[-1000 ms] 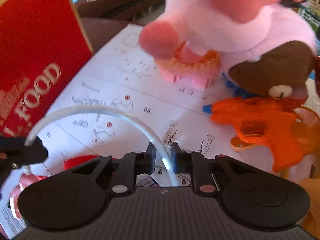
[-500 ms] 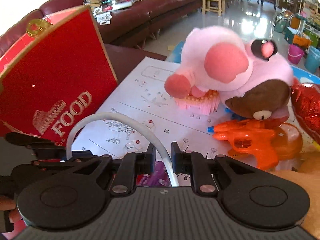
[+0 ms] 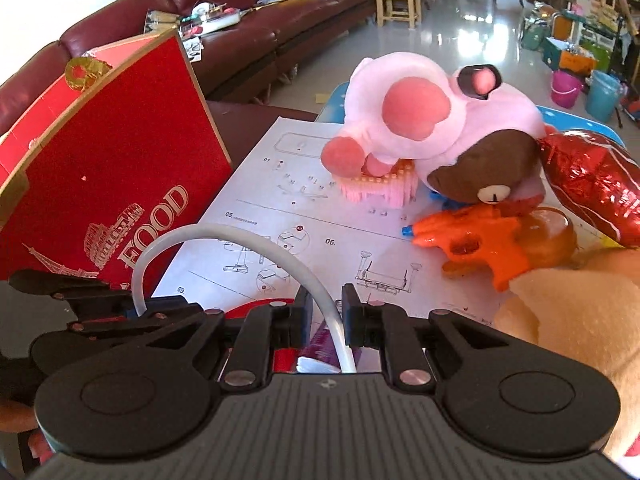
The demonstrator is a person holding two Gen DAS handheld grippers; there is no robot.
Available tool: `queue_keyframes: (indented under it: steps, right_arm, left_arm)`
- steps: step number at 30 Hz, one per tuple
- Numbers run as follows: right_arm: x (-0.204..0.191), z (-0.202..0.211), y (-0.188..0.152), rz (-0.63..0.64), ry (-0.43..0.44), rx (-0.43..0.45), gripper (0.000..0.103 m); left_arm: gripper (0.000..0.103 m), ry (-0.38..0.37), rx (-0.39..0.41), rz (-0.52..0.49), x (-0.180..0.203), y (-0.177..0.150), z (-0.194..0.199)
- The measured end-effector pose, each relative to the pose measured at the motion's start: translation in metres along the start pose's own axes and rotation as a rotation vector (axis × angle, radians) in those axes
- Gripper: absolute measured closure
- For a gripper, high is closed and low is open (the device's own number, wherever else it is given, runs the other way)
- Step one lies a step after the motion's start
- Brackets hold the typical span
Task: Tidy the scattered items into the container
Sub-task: 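Lift and carry the white headband with both tools over the red box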
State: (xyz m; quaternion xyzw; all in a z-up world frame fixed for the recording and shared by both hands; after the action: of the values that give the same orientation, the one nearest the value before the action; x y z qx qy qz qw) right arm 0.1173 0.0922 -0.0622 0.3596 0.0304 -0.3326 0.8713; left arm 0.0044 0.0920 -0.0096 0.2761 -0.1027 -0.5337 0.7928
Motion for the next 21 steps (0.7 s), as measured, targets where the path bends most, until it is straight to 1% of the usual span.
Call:
queue_keyframes:
  steps: [3, 10, 17, 21]
  right_arm:
    - [-0.001, 0.011, -0.001, -0.018, 0.010, 0.021, 0.086]
    - [-0.003, 0.036, -0.005, -0.051, 0.034, 0.065, 0.085]
    - [-0.005, 0.054, -0.008, -0.106, 0.056, 0.097, 0.085]
    - [-0.007, 0.064, -0.007, -0.129, 0.081, 0.119, 0.085]
  left_arm:
    - [0.099, -0.014, 0.010, 0.009, 0.000, 0.001, 0.011]
    - [0.100, -0.081, 0.024, 0.039, -0.005, 0.004, 0.036]
    - [0.099, -0.085, 0.065, 0.017, -0.006, 0.007, 0.067]
    - [0.099, -0.058, 0.091, -0.016, -0.005, 0.010, 0.082]
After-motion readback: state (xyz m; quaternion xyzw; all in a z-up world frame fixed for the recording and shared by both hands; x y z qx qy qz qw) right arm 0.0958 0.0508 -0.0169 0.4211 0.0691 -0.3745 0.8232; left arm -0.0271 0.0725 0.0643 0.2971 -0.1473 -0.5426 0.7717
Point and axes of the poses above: each gripper's, at about its wrist camera, not at the fingertips, and z roughly against the way its jaws point, x to its right, y to its top, the point moved 2 cm from there along -z, roughly the way its jaws point, and after that the axes turned 9 degrees about y, right-handed, at the moved point
